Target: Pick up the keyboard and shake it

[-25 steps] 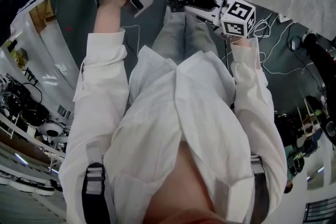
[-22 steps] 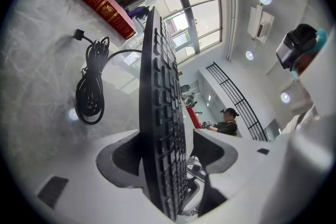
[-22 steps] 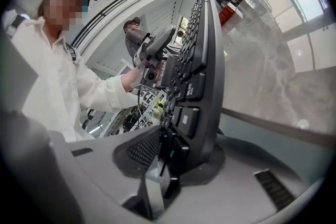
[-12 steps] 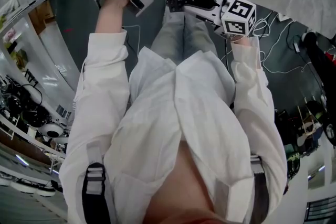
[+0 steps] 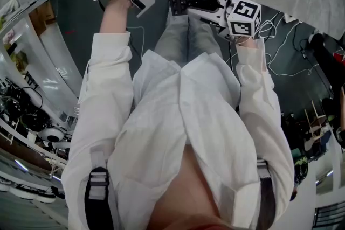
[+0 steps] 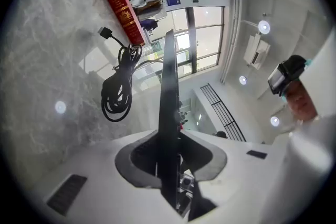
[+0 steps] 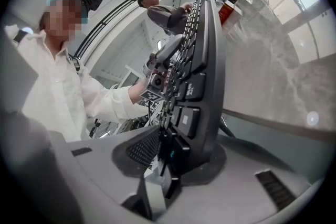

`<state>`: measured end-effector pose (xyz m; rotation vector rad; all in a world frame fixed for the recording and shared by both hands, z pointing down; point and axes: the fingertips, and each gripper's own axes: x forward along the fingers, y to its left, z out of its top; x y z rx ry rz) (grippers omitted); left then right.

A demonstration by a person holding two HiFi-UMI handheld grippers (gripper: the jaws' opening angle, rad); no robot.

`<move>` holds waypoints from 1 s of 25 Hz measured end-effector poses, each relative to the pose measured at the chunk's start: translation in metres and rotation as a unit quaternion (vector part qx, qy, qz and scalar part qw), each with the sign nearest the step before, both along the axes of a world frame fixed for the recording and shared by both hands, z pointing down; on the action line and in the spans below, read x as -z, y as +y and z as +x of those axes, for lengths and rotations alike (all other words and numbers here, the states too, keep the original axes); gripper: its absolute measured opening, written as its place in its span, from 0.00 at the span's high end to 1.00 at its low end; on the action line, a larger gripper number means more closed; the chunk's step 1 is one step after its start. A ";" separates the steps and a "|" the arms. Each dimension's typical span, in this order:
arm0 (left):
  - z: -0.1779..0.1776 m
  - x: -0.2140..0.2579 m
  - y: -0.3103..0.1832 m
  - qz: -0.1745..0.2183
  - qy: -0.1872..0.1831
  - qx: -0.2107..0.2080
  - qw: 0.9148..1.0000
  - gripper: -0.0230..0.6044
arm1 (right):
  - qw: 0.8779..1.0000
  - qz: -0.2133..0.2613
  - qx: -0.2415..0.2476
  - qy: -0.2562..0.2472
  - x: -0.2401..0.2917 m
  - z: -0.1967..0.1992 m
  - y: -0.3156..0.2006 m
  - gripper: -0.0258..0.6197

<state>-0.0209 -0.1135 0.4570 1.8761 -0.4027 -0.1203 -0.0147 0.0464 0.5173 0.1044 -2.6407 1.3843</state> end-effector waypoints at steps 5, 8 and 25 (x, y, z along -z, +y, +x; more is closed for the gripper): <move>0.000 0.001 0.002 0.005 0.013 -0.008 1.000 0.80 | 1.000 0.004 0.003 0.010 -0.002 0.000 0.000 0.76; -0.003 0.001 0.002 -0.002 0.029 -0.006 1.000 0.81 | 1.000 0.005 0.005 0.010 -0.001 0.000 0.000 0.74; -0.003 0.005 0.006 -0.005 0.056 -0.009 0.998 0.81 | 0.999 -0.014 0.026 0.027 0.000 0.002 0.003 0.66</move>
